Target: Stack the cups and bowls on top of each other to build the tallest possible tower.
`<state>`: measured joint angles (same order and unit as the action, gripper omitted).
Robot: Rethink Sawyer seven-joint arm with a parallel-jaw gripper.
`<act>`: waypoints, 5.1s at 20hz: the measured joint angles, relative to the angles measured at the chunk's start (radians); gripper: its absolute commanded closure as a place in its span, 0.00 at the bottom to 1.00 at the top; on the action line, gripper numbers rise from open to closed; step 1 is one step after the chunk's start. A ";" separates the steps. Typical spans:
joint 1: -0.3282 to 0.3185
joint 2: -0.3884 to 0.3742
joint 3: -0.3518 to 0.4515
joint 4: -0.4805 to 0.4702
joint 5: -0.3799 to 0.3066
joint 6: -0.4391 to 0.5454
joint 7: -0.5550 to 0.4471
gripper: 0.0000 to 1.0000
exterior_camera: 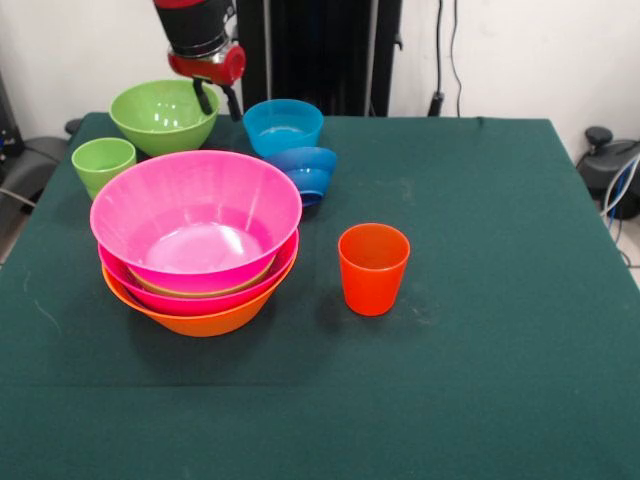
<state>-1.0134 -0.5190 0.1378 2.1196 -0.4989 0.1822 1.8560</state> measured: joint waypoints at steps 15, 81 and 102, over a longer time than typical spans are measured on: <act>-0.012 0.015 0.024 -0.054 0.000 0.000 0.000 0.00; 0.262 -0.400 0.066 -0.054 0.263 0.282 0.000 1.00; 0.315 -0.429 0.062 -0.266 0.305 0.508 0.000 1.00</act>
<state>-0.6987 -0.9482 0.1999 1.8538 -0.1941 0.6902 1.8560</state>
